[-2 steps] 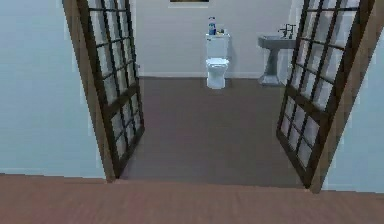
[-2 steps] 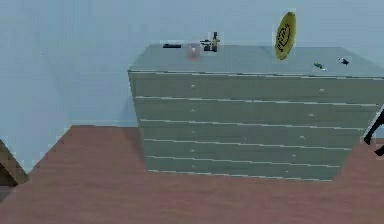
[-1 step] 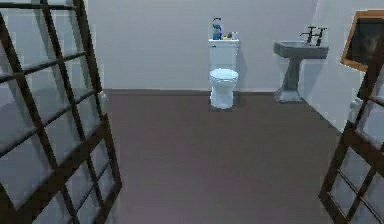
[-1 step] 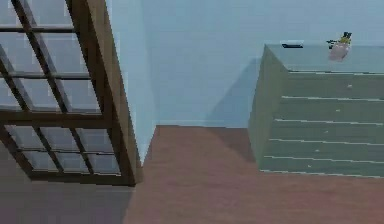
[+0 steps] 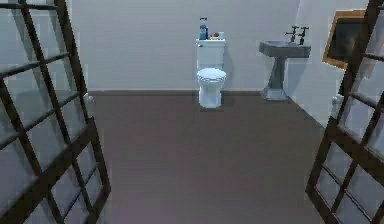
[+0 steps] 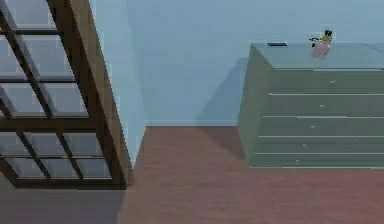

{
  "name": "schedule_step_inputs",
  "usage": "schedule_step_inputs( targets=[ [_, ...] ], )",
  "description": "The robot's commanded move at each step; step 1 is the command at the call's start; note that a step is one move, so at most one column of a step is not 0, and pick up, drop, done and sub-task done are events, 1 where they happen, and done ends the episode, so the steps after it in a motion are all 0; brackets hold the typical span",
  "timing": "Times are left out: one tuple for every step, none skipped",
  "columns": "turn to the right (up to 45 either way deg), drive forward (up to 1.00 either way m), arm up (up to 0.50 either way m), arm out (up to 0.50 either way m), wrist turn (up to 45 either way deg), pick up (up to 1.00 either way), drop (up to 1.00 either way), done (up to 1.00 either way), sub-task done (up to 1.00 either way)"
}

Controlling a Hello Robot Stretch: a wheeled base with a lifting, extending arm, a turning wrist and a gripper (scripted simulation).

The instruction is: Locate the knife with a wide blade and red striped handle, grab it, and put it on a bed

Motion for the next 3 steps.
schedule_step_inputs(
  targets=[
    [0.0,1.0,0.0,0.0,0.0,0.0,0.0,0.0,0.0],
    [0.0,0.6,0.0,0.0,0.0,0.0,0.0,0.0,0.0],
    [-45.0,0.0,0.0,0.0,0.0,0.0,0.0,0.0,0.0]
  ],
)
